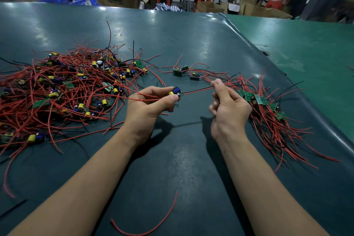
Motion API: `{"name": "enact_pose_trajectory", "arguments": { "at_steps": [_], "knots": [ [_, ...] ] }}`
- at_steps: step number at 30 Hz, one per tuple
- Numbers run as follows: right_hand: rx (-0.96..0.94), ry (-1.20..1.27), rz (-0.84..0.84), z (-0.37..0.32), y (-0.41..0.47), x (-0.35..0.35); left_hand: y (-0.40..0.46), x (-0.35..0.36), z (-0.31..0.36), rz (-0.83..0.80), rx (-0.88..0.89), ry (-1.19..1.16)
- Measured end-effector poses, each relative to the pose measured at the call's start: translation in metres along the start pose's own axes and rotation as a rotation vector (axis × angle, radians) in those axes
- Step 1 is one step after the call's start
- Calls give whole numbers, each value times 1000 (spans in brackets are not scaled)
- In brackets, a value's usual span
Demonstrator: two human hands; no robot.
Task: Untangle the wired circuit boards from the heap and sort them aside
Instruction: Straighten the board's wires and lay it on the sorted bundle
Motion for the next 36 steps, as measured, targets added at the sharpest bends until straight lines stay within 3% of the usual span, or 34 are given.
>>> {"name": "enact_pose_trajectory", "arguments": {
  "at_steps": [8, 11, 13, 16, 19, 21, 23, 28, 32, 36],
  "knots": [
    [-93, 36, 163, -13, 9, -19, 0, -1, 3, 40, 17, -41],
    [-126, 106, 291, -19, 16, -36, 2, -11, 7, 121, 29, -153],
    [-145, 62, 290, -17, 14, -38, 4, -23, 9, 211, 58, -209],
    [-310, -260, 63, -15, -9, -11, -3, -31, 24, 378, 255, 89],
    [-517, -559, -340, -8, -39, 27, -18, -19, 39, 388, 494, 459],
    [-504, -596, -580, 4, -53, 43, -27, -10, 47, 359, 653, 644],
    [-454, -586, -703, 13, -60, 50, -33, -1, 51, 303, 770, 817],
    [-453, -516, -566, 6, -49, 45, -31, 11, 46, 216, 784, 1031],
    [-332, -397, -465, 4, -40, 37, -28, 17, 40, 88, 720, 1012],
    [-326, -396, -360, 0, -36, 30, -26, 15, 40, 122, 703, 1014]
  ]
}}
Point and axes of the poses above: each hand's wrist, its own y-axis towards the middle knuckle, its own x-axis out of the palm, z = x × y, the point moved 7 cm from there along y, towards the middle knuckle, and after that the axes turned 2 degrees about -x, right-handed, at the moved point
